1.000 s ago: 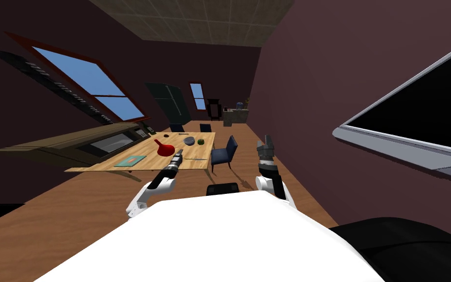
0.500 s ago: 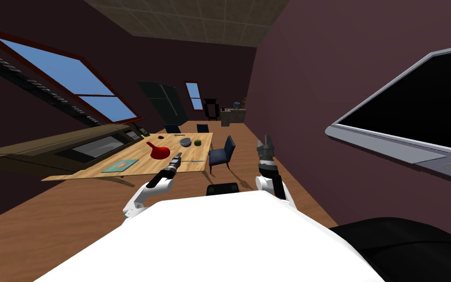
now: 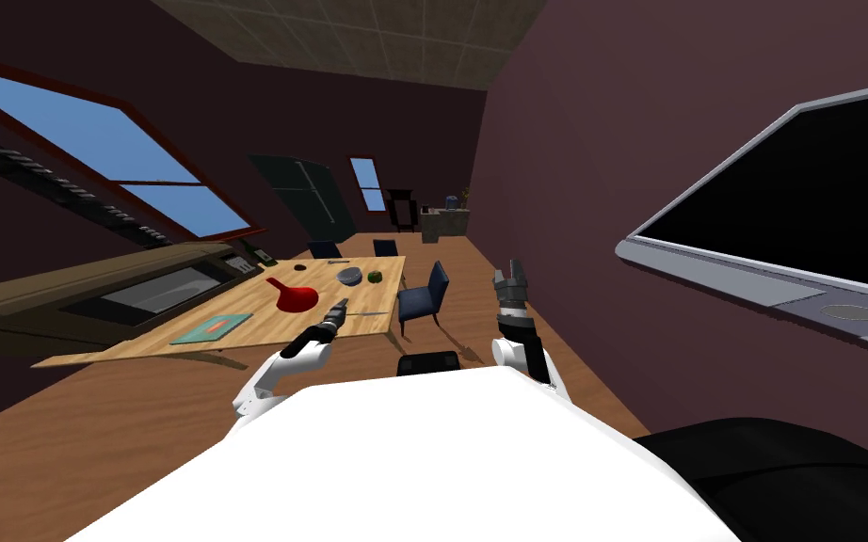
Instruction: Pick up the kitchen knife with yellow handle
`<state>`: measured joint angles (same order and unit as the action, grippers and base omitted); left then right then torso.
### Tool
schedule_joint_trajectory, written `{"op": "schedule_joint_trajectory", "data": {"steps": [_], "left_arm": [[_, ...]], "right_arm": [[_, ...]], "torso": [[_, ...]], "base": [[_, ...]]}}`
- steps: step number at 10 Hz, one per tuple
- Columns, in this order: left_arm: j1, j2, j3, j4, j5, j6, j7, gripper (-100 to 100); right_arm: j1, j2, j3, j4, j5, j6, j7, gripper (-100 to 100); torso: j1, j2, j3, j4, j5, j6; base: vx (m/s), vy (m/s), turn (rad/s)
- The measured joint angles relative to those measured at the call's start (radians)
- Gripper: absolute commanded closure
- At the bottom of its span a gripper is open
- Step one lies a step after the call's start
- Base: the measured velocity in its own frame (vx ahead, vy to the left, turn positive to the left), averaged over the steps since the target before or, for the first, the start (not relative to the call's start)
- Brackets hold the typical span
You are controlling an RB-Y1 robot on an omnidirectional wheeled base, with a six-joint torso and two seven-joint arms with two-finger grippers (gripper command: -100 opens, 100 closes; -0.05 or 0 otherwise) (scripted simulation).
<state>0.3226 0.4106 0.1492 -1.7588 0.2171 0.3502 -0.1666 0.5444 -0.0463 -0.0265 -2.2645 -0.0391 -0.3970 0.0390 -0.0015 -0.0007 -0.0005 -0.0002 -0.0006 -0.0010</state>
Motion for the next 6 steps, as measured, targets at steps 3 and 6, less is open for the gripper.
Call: {"op": "schedule_joint_trajectory", "data": {"steps": [3,6], "left_arm": [[-0.016,0.014,0.012,0.037,0.021,0.074,-0.006,-100],[-0.017,0.030,0.023,0.071,0.049,0.142,-0.012,-100]], "right_arm": [[0.000,0.000,0.000,0.000,0.000,0.000,0.000,0],[0.000,0.000,0.000,0.000,0.000,0.000,0.000,0]], "torso": [[0.000,0.000,0.000,0.000,0.000,0.000],[0.000,0.000,0.000,0.000,0.000,0.000]], "base": [[0.040,-0.025,-0.087],[0.034,-0.021,-0.068]]}}
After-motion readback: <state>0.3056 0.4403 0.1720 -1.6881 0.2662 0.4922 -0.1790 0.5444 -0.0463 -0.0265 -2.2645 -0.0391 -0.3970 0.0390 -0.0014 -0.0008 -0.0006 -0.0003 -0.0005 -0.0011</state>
